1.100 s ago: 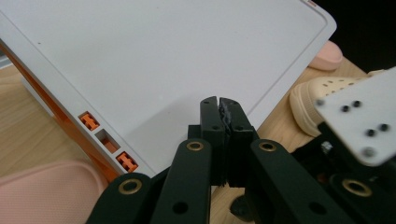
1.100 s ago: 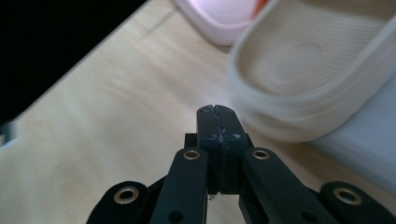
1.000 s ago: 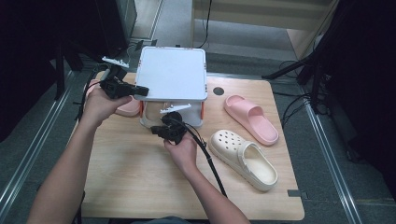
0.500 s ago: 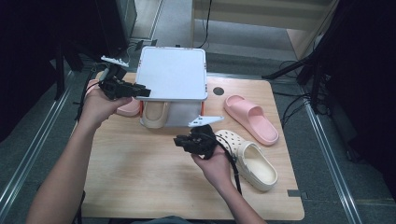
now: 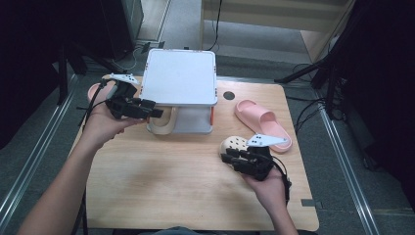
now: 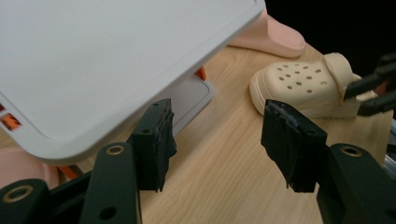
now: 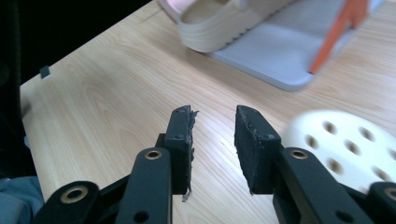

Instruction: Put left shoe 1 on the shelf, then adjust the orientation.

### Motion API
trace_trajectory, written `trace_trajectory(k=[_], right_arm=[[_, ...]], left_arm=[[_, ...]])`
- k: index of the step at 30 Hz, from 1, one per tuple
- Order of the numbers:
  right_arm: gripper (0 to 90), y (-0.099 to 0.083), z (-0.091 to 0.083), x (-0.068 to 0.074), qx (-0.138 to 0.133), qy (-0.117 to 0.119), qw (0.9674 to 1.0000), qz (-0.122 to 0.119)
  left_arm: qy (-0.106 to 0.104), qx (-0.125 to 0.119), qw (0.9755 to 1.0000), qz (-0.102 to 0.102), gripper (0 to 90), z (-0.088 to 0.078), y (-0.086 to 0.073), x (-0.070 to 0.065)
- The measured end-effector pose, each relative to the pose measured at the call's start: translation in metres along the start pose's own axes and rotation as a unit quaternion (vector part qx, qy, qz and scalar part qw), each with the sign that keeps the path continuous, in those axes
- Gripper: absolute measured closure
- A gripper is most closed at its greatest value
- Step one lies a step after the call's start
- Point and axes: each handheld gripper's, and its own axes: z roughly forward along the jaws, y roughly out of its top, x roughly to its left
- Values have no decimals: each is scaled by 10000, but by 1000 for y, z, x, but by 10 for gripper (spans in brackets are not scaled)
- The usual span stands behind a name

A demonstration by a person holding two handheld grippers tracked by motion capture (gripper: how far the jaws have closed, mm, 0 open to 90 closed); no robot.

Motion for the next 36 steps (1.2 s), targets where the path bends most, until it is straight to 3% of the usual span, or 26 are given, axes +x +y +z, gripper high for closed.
trace_trajectory(k=[7, 9, 12, 18, 25, 29, 34, 36], right_arm=[[659, -14, -31, -24, -92, -287, 9991, 282], [652, -17, -37, -29, -87, -328, 9987, 380], [632, -24, -43, -36, -78, -382, 9984, 413], [635, -26, -43, -46, -107, -279, 9985, 455], [634, -27, -52, -47, -124, -399, 9980, 473], [627, -33, -55, -49, 89, -621, 9967, 520], [547, -40, -49, -52, 151, -588, 9956, 715], [539, -41, -47, -52, 142, -617, 9957, 674]], left_arm=[[-42, -56, 10000, 37, 410, 5, -13, -13], [57, -43, 9999, 91, 403, 6, -19, -16], [44, -73, 9999, 87, 396, 7, -27, -19], [111, -91, 9998, 102, 391, 12, -41, -23], [134, 144, 9998, 76, 392, 22, -60, -20], [143, 128, 9998, 31, 393, 25, -61, -19], [123, 136, 9998, 117, 394, 31, -58, -19], [105, 157, 9997, 127, 395, 34, -57, -19]])
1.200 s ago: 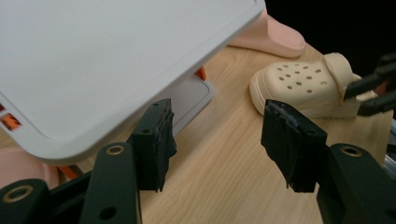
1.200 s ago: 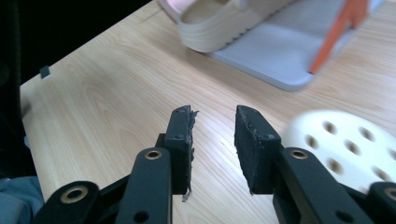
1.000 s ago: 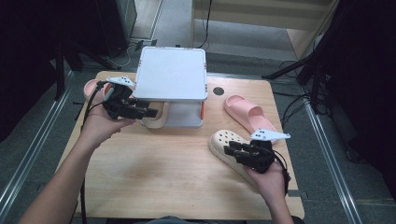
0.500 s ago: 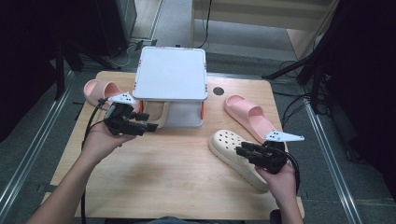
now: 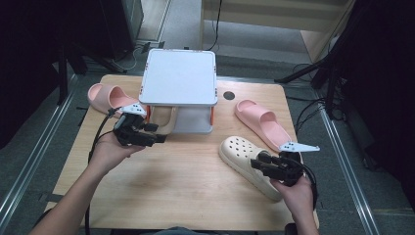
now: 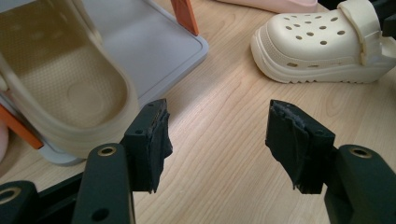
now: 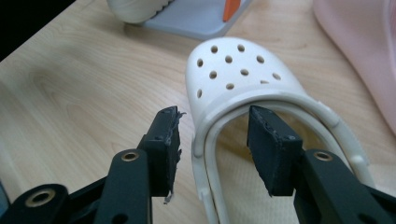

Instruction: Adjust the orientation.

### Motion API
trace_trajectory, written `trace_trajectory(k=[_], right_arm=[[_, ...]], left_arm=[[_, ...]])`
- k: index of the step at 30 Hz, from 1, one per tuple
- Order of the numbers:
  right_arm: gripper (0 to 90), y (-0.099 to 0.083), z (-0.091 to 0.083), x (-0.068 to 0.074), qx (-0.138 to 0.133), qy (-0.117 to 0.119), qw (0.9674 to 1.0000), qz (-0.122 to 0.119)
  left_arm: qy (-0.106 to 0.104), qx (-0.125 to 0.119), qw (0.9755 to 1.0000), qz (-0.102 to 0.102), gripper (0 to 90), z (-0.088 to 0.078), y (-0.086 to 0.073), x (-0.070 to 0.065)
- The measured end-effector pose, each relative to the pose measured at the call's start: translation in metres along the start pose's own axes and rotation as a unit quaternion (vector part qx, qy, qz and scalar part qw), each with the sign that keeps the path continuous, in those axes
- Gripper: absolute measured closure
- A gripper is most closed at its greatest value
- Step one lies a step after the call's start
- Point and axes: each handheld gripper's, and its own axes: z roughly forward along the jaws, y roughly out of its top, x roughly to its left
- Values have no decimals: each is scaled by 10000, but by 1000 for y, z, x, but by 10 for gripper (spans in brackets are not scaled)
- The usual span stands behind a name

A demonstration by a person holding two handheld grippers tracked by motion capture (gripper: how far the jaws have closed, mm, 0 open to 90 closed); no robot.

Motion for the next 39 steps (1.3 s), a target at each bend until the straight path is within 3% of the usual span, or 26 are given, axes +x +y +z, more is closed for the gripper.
trace_trajectory(k=[4, 9, 13, 16, 20, 24, 30, 33, 39], right_arm=[[548, -2, -1, -3, -21, 38, 9999, 117], [550, -5, 4, -4, 234, -116, 9996, 102], [588, 0, 23, -2, 457, -63, 9989, -6], [674, 4, 35, -2, 570, 34, 9983, -84], [758, 9, 41, -7, 828, 293, 9950, 471], [770, 12, 39, -5, 865, 154, 9953, 406], [769, 22, 40, 11, 707, 331, 9960, 433], [769, 27, 48, 23, 743, 406, 9960, 278], [768, 38, 66, 47, 741, 654, 9951, 12]], left_arm=[[0, 53, 10000, 52, 397, 6, 1, 1], [19, 25, 10000, 35, 399, 7, 1, 2], [32, 10, 10000, 31, 400, 9, 1, 3], [72, -15, 9999, 95, 414, 8, 1, 1], [-13, -28, 10000, -52, 440, 8, 1, 1], [7, 0, 10000, -29, 450, 9, 1, 0], [-38, 51, 10000, -76, 485, 10, -1, -4], [-89, 11, 9999, -141, 531, 8, -4, -6], [-150, 11, 9997, -213, 540, 6, -13, -8]])
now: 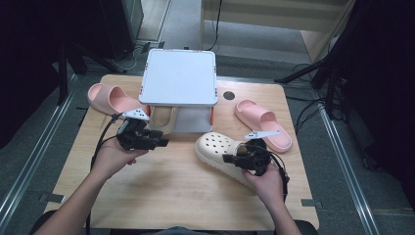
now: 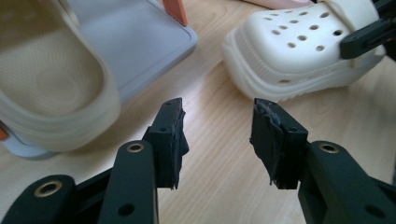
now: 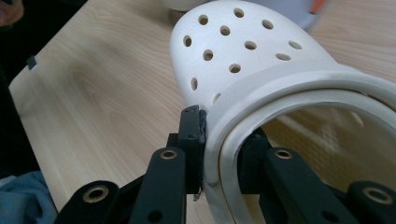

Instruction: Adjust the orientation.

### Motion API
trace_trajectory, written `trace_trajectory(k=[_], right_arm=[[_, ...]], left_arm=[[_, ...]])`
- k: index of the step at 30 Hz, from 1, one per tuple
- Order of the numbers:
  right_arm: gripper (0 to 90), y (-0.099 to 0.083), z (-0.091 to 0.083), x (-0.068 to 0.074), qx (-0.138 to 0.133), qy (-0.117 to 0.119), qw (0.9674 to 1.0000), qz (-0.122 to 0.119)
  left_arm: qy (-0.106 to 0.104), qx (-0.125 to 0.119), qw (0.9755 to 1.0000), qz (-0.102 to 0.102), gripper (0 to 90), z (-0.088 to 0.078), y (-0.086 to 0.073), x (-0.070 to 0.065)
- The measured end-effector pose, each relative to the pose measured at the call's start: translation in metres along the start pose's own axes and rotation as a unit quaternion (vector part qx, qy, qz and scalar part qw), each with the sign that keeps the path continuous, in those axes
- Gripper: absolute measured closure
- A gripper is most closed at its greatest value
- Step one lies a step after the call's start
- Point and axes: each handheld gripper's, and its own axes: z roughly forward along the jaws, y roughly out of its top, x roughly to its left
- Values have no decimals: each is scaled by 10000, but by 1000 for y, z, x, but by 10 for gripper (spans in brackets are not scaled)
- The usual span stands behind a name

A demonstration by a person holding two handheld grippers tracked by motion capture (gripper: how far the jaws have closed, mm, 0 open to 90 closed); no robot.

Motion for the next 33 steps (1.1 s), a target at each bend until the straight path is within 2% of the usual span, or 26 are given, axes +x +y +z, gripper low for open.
trace_trajectory(k=[4, 8, 14, 17, 19, 23, 29, 33], right_arm=[[767, 9, 17, 13, 133, 173, 9997, -133], [767, 18, 36, 23, 319, 363, 9986, -220], [766, 27, 65, 39, 433, 438, 9970, -463], [764, 29, 80, 42, 538, 524, 9960, -491], [763, 29, 87, 44, 597, 501, 9951, -609], [721, 30, 86, 44, 584, 453, 9945, -742], [634, 32, 67, 41, 376, 426, 9958, -711], [627, 31, 51, 42, 212, 308, 9946, -968]], left_arm=[[59, 50, 10000, 58, 556, -1, -7, -5], [-31, 94, 9999, 40, 609, -2, -13, -7], [39, 112, 9999, 32, 663, -5, -20, -11], [116, 174, 9998, 69, 663, -5, -23, -13], [162, 156, 9997, 76, 641, -5, -25, -14], [190, 172, 9997, 55, 623, -6, -28, -15], [164, 156, 9997, 3, 616, -6, -29, -15], [166, 190, 9997, 16, 636, -5, -29, -16]])
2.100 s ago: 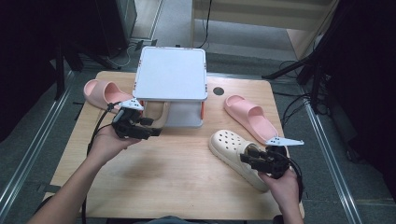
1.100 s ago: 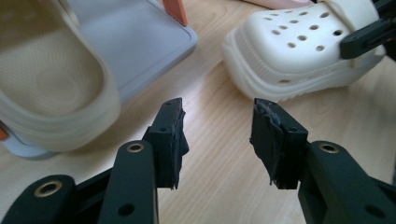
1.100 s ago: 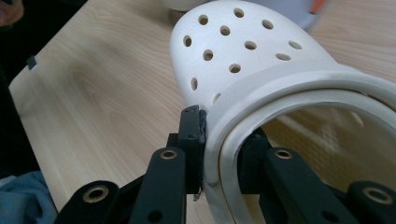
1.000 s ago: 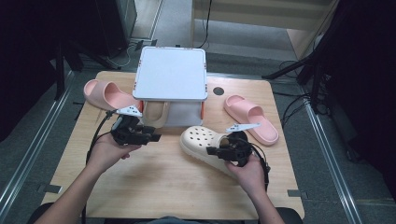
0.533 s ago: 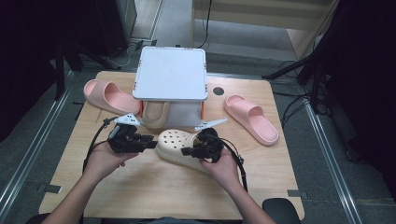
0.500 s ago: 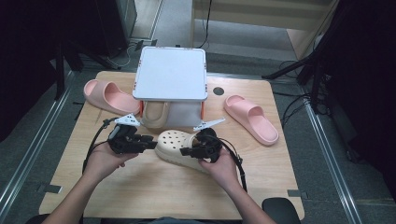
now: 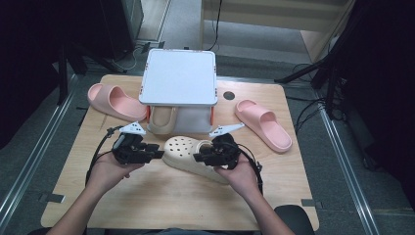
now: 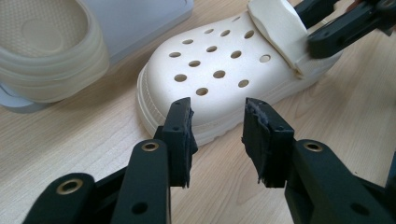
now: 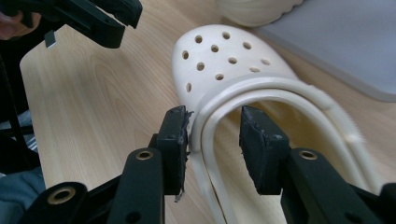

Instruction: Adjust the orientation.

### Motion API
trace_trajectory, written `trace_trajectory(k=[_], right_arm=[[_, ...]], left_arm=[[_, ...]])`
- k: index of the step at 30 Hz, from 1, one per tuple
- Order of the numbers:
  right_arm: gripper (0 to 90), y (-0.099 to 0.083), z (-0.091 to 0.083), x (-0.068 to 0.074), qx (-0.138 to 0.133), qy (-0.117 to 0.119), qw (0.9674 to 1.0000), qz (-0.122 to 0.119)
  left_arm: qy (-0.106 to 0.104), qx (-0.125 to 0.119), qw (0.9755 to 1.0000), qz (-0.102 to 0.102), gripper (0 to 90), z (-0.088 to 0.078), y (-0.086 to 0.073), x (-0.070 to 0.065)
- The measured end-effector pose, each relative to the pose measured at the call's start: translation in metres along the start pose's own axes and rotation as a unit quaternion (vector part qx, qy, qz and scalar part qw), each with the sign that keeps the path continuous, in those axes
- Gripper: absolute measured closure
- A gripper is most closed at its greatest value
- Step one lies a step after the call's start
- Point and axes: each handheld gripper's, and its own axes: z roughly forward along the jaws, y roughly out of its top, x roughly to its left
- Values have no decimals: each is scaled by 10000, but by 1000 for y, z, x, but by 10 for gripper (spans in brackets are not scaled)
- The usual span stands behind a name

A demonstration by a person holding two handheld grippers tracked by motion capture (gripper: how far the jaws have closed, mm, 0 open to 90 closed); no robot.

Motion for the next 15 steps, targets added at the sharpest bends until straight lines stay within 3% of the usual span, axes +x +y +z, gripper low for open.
trace_trajectory(k=[3, 9, 15], right_arm=[[668, 0, -12, -3, -186, -24, 9998, -45], [887, 6, -18, -24, -212, -205, 9996, 3], [900, 18, -7, -49, -276, -430, 9986, 140]], left_arm=[[-27, 28, 10000, -9, 680, 3, -2, -4], [-104, 207, 9997, 68, 800, 17, -5, -13], [-152, 388, 9991, 86, 836, 34, -9, -18]])
